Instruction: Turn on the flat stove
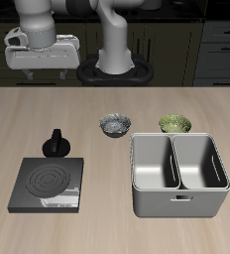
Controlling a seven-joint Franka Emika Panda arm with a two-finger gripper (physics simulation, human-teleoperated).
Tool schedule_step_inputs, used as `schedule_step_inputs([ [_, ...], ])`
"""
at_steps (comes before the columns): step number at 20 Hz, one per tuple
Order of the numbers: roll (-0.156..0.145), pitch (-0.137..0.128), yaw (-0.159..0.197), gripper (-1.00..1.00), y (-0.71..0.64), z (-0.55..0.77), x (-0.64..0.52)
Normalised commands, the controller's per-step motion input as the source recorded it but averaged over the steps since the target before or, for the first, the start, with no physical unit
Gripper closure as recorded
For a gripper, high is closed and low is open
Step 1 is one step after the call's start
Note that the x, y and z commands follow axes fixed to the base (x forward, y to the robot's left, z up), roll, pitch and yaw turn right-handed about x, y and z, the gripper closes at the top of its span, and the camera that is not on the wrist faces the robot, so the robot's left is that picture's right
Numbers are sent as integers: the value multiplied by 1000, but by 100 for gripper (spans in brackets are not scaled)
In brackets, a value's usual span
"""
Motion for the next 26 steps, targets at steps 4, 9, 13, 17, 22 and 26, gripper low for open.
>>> schedule_step_inputs([
  [4, -22, 5, 0, -100, -112, -180, 88],
  [9, 14, 8, -10, -100, 53, -190, -7],
  [13, -4, 29, -21, -100, 30, -318, 64],
  [17, 6, 25, -1, -100, 11, -270, 42],
  [22, -9, 1, -9, -100, 28, -148, -10],
  [26, -14, 22, -34, -100, -4, -243, 3],
])
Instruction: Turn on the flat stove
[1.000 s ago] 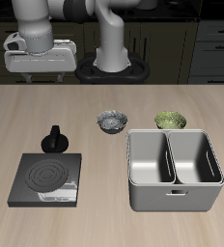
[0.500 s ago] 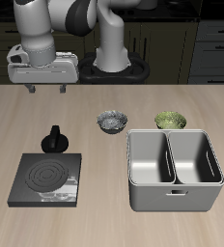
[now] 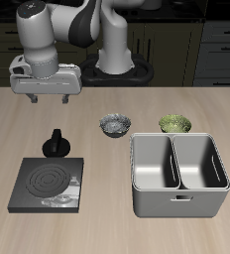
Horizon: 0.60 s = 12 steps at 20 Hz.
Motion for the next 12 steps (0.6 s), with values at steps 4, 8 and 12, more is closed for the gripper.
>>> schedule_step_inputs([
  [4, 7, -2, 1, -100, 60, -322, -20],
  [8, -12, 6, -16, -100, 11, -226, -2],
  [12, -3, 16, -15, -100, 24, -302, -11],
])
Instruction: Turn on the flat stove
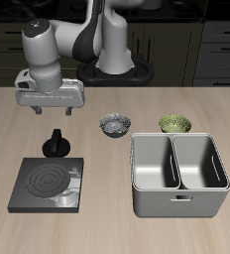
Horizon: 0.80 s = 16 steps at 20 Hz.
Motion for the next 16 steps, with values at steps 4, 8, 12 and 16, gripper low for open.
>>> schedule_step_inputs([
  [4, 9, 22, -54, -100, -32, -340, -24],
  [8, -1, 3, -16, -100, -33, -152, 8],
  [12, 6, 1, 2, -100, 11, -149, -26],
  [16, 0, 10, -7, -100, 40, -149, -31],
])
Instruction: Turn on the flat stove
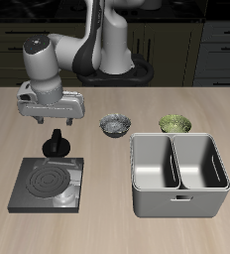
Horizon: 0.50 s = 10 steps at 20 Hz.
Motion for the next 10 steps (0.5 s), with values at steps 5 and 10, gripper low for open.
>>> schedule_step_inputs([
  [5, 29, 10, -18, -100, 111, -97, -58],
  [10, 0, -1, 20, -100, 65, -98, -40],
])
